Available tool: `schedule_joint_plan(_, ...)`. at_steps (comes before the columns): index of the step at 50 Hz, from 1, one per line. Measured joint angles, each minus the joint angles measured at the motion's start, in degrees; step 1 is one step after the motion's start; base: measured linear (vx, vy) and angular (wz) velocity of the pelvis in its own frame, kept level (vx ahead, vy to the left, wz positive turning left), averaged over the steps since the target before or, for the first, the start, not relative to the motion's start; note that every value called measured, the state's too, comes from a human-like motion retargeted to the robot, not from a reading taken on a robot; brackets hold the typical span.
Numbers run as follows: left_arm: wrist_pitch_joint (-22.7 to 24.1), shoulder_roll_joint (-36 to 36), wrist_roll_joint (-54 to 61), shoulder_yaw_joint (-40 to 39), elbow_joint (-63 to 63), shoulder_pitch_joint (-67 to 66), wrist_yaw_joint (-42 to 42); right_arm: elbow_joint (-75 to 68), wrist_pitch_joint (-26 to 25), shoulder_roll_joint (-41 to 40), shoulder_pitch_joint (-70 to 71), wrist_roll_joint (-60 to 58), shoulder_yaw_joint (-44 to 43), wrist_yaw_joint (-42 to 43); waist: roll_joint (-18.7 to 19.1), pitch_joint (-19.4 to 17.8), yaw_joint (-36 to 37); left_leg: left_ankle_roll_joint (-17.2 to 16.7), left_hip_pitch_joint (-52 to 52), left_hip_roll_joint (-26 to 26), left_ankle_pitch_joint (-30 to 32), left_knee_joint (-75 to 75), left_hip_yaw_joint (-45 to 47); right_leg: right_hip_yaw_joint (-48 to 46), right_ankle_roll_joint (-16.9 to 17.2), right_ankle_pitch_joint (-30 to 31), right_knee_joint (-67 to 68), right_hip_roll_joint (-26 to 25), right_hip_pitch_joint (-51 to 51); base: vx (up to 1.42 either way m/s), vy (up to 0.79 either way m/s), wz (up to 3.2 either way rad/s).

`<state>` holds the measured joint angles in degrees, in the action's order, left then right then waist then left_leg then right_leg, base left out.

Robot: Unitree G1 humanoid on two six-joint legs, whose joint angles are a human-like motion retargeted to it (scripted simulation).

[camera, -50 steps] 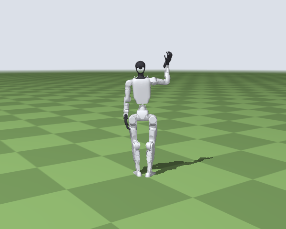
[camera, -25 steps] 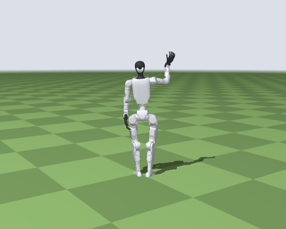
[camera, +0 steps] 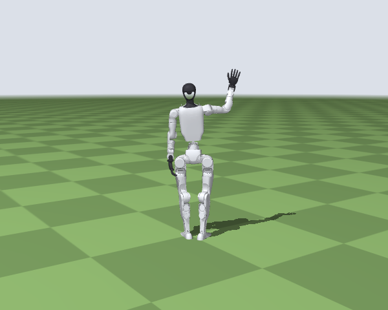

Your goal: Upper body actions

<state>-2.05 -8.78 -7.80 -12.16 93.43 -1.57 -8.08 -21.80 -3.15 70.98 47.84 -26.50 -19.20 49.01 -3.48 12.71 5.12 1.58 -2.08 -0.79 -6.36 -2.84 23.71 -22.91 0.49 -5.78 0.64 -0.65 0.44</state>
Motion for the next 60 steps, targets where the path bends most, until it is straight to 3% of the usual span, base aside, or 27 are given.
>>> schedule_joint_plan(2,0.08,0.08,0.22,0.16,0.33,-0.02,-0.06,-0.97,-0.14,-5.23,1.67,10.29,-1.57,0.23,-0.05,0.04,-0.03,-0.02,0.0,-0.08,0.02,-0.05,-0.03,0.0,-0.03,0.02,0.05,-0.05,-0.02,0.0,0.0,0.0)
schedule_joint_plan(4,0.02,0.15,0.33,0.41,1.02,-0.12,-0.17,1.11,3.33,-10.29,3.62,23.52,-2.27,0.78,0.13,0.1,-0.09,-0.05,0.03,-0.2,-0.01,-0.05,0.21,0.18,-0.1,0.1,0.12,-0.15,-0.18,0.0,0.0,0.0)
schedule_joint_plan(7,-0.19,0.31,0.2,0.82,2.31,-0.5,-0.4,6.78,17.14,-16.14,6.58,35.6,-1.01,0.52,0.77,0.28,-0.38,-0.1,0.14,-0.35,-0.07,0.11,0.98,0.79,-0.21,0.31,0.26,-0.33,-0.65,-0.03,0.0,-0.24)
schedule_joint_plan(8,-0.29,0.28,-0.01,0.99,2.68,-0.66,-0.49,8.65,21.85,-16.96,7.21,36.07,0.01,3.23,0.95,0.3,-0.46,-0.13,0.18,-0.39,-0.1,0.17,1.31,1.05,-0.25,0.39,0.3,-0.38,-0.82,-0.04,0.01,-0.29)
schedule_joint_plan(10,-0.47,0.17,-0.71,1.39,3.19,-0.99,-0.62,12.23,26.43,-15.81,7.52,29.48,2.69,8.93,1.19,0.31,-0.48,-0.2,0.26,-0.42,-0.17,0.25,1.98,1.57,-0.33,0.55,0.41,-0.4,-1.17,-0.05,0.01,-0.29)
schedule_joint_plan(12,-0.58,0.09,-1.46,1.81,3.36,-1.31,-0.59,16.54,21.54,-11.26,7.04,19.87,5.89,8.83,1.35,0.23,-0.41,-0.26,0.37,-0.37,-0.23,0.34,2.6,2.08,-0.41,0.72,0.5,-0.35,-1.49,-0.04,0.01,-0.27)
schedule_joint_plan(17,-0.76,-0.03,-1.99,2.18,3.35,-1.53,-0.43,24.73,6.94,1.11,8.95,-9.79,11.68,-7.35,1.63,-0.22,-0.32,-0.42,0.68,-0.28,-0.33,0.46,3.73,3.05,-0.54,1.05,0.68,-0.2,-1.95,-0.05,-0.01,-0.19)
schedule_joint_plan(18,-0.8,0.0,-1.85,2.24,3.25,-1.29,-0.44,25.17,2.55,2.46,9.65,-16.23,11.94,-7.13,1.67,-0.51,-0.17,-0.42,0.81,-0.3,-0.35,0.44,3.87,3.16,-0.56,1.09,0.71,-0.22,-1.9,0.0,0.0,0.0)
schedule_joint_plan(20,-0.84,0.13,-1.62,2.41,2.79,-0.61,-0.59,24.39,-7.96,2.74,10.34,-25.21,11.52,2.96,1.73,-1.18,0.22,-0.41,1.01,-0.37,-0.33,0.36,3.88,3.19,-0.58,1.15,0.72,-0.26,-1.68,0.0,0.0,0.0)
schedule_joint_plan(21,-0.8,0.24,-1.61,2.39,2.37,-0.24,-0.66,22.85,-8.67,2.67,9.95,-25.36,10.67,6.25,1.76,-1.42,0.28,-0.37,0.98,-0.39,-0.27,0.31,3.61,2.99,-0.56,1.12,0.7,-0.27,-1.54,-0.01,-0.01,0.18)
schedule_joint_plan(25,-0.35,0.86,-1.67,2.14,0.28,1.01,-0.83,16.56,-3.54,-1.86,4.67,-10.89,4.27,6.94,1.74,-1.61,-0.05,-0.24,0.15,-0.45,0.1,-0.02,1.65,1.55,-0.41,0.81,0.45,-0.23,-1.11,0.02,-0.01,0.42)
schedule_joint_plan(28,0.2,1.18,-1.28,1.71,-1.04,1.42,-0.69,13.31,-0.62,-5.37,-2.33,8.81,-4.06,1.44,1.47,-1.36,-0.77,-0.14,-0.77,-0.39,0.45,-0.2,-0.12,0.3,-0.28,0.48,0.22,-0.2,-0.95,0.03,-0.03,0.49)
schedule_joint_plan(31,0.56,1.36,-0.51,1.47,-1.36,1.52,-0.58,11.14,6.82,-9.59,-9.93,18.28,-12.67,-4.76,1.27,-1.42,-0.86,-0.1,-1.07,-0.43,0.6,-0.3,-0.77,-0.23,-0.24,0.33,0.13,-0.26,-0.79,0.03,-0.01,0.17)
schedule_joint_plan(35,0.5,1.1,-0.28,1.23,-0.76,1.04,-0.7,12.79,15.14,-17.72,-22.48,23.37,-21.76,-2.61,0.85,-1.96,-0.53,-0.19,-0.74,-0.54,0.52,-0.39,-0.3,-0.06,-0.34,0.38,0.11,-0.36,-0.55,0.0,0.0,0.0)
schedule_joint_plan(40,0.21,1.31,-0.25,1.09,1.05,-0.51,-0.56,21.36,23.27,-32.69,-41.71,7.92,-26.99,5.55,1.33,-3.19,-1.37,-0.32,0.26,-0.63,0.54,0.01,0.4,0.26,-0.43,0.6,0.02,-0.55,-0.09,0.0,0.0,0.0)
schedule_joint_plan(45,-0.34,1.96,-0.21,0.94,2.2,-2.65,-1.51,16.56,23.36,-46.48,-54.23,-7.24,-17.79,9.01,2.97,-4.76,-3.88,-0.44,1.21,-1.2,0.5,0.15,1.34,0.64,-0.47,0.91,-0.04,-1.06,0.44,0.01,0.0,-0.08)
schedule_joint_plan(49,-0.21,2.09,-1.52,2.14,2.1,-3.52,-2.01,0.64,26.98,-53.55,-59.72,-7.66,-5.24,4.35,3.66,-6.65,-4.52,-0.51,2.54,-1.11,0.59,0.35,2.24,1.2,-0.63,1.11,-0.06,-1.02,1.42,0.01,0.01,-0.14)
schedule_joint_plan(54,-0.16,2.5,-2.75,4.2,1.2,-3.75,-2.84,-25.48,30.18,-58.27,-61.49,-14.33,7.34,5.12,4.47,-7.68,-4.03,-0.46,3.35,-0.73,0.63,0.59,2.94,1.66,-0.76,1.32,0.08,-0.73,1.71,0.0,0.01,-0.01)
schedule_joint_plan(57,0.01,3.01,-3.04,5.53,0.19,-3.62,-3.51,-44.13,25.95,-60.77,-59.25,-17.84,13.14,-1.22,5.19,-7.33,-3.56,-0.38,3.05,-0.57,0.66,0.6,2.89,1.77,-0.79,1.36,0.16,-0.62,1.32,-0.03,0.07,0.01)
schedule_joint_plan(60,0.2,3.43,-3.98,6.62,-0.77,-3.11,-3.96,-60.55,15.43,-64.54,-57.07,-15.73,16.94,-12.58,5.67,-6.68,-2.79,-0.3,2.54,-0.27,0.74,0.57,2.45,1.56,-0.76,1.31,0.15,-0.34,0.98,-0.02,0.07,0.14)
